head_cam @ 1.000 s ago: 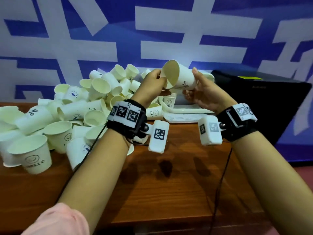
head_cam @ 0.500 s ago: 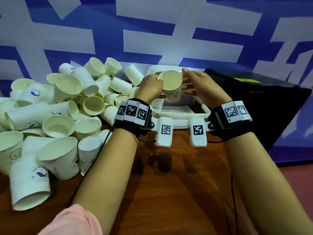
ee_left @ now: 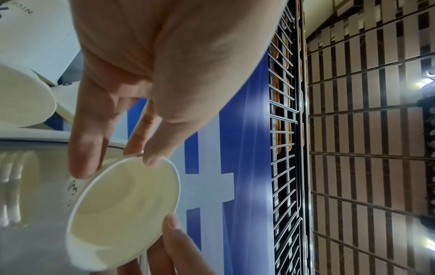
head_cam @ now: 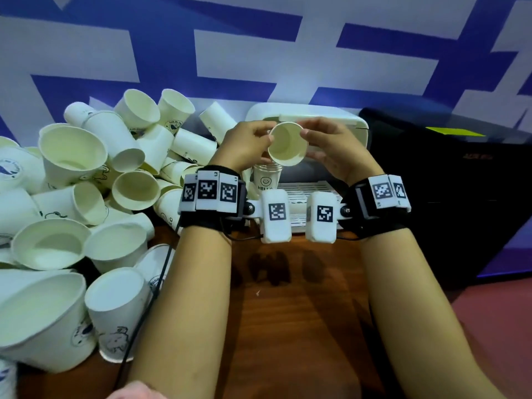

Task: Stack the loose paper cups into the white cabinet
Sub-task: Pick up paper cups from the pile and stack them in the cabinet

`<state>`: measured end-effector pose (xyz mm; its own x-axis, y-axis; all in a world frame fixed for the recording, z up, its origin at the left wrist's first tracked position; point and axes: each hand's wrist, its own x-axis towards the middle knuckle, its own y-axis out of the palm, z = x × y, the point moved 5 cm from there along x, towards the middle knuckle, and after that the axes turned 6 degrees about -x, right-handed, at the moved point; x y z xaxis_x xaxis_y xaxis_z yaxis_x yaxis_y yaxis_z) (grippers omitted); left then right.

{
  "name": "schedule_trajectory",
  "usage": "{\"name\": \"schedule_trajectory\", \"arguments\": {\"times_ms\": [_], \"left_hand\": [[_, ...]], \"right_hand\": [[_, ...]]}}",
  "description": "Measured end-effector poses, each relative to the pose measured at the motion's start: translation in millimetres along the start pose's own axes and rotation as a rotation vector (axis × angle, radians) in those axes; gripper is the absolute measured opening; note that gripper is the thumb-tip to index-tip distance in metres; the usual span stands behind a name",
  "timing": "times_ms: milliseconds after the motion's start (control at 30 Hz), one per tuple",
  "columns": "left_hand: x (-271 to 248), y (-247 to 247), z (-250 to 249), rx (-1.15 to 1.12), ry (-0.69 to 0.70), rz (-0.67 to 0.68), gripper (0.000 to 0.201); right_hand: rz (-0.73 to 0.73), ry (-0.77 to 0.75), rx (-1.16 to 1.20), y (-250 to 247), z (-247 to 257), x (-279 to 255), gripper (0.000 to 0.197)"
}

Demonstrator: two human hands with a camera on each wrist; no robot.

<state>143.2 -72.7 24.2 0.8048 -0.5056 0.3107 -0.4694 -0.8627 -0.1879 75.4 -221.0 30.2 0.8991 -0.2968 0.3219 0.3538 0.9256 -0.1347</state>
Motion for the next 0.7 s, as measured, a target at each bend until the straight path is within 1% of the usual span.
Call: {"name": "schedule_trajectory", "arguments": {"times_ms": [133,300,433,533,700], "left_hand": [[8.0,-4.4,6.2,-0.007,0.028,-0.048,0.033],[11.6,-4.5,10.7,0.011,0.056,-0.087,0.034],[13.5,0.3,12.8,0.062,0.084,-0.117,0.033],[14.4,0.9,14.6,0.090,0.110,-0.172,0.027],[14.8,-0.6,20.2,0.110,0.108,-0.257,0.015]], "right_hand": [[-0.007,0.007,0.074,2.6,-14.1,14.3,0.018],[-0.083,0.015,0.064,4.8,-24.1,25.4,0.018],[-0.095,0.036,0.096,0.8,-30.9,25.4,0.016],[-0.100,0.052,0.089,-0.7,-34.3,25.4,0.013],[-0.073,0.124,0.028,1.6,-38.5,23.9,0.010]]}}
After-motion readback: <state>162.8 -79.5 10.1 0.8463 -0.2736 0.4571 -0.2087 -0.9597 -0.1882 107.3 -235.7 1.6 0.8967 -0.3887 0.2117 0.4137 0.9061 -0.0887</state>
